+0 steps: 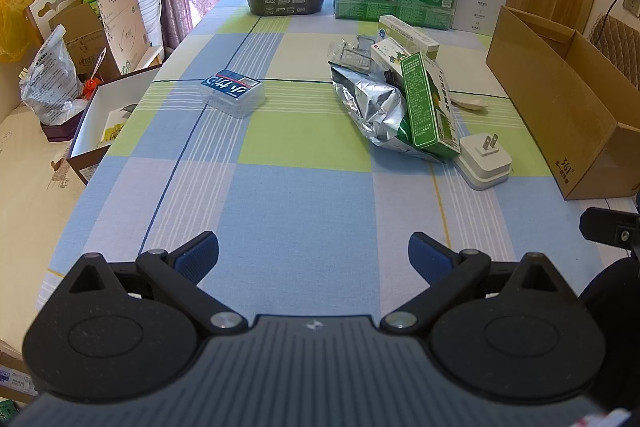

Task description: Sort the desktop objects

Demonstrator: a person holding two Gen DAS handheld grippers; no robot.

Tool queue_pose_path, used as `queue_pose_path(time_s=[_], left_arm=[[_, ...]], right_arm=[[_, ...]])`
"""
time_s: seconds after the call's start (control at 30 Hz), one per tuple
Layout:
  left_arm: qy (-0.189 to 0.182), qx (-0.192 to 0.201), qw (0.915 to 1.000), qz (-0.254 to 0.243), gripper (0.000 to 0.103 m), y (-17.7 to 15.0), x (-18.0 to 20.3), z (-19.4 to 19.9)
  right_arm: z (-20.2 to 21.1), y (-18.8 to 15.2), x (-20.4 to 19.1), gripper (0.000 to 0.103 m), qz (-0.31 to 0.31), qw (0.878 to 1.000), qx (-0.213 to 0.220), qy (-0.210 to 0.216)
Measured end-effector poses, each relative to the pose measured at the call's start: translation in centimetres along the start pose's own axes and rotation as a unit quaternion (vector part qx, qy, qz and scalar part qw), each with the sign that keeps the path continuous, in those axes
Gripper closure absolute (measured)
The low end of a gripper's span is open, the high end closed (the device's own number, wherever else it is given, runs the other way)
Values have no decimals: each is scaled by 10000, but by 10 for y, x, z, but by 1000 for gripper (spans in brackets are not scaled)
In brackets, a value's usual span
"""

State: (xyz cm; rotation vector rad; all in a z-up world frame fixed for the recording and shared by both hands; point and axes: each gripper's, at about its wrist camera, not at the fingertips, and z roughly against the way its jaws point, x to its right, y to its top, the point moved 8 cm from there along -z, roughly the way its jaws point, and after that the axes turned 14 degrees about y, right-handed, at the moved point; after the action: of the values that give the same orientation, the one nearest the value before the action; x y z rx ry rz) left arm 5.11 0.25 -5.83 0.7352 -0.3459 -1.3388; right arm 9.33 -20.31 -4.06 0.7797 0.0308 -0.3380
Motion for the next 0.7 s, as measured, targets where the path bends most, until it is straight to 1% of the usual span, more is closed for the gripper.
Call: queue_pose_path(time_s=[0.7], left_arm=[[81,-21,9999,76,3,0,-2,0]], right_arm=[[0,0,-2,2,161,9998,-30,117]])
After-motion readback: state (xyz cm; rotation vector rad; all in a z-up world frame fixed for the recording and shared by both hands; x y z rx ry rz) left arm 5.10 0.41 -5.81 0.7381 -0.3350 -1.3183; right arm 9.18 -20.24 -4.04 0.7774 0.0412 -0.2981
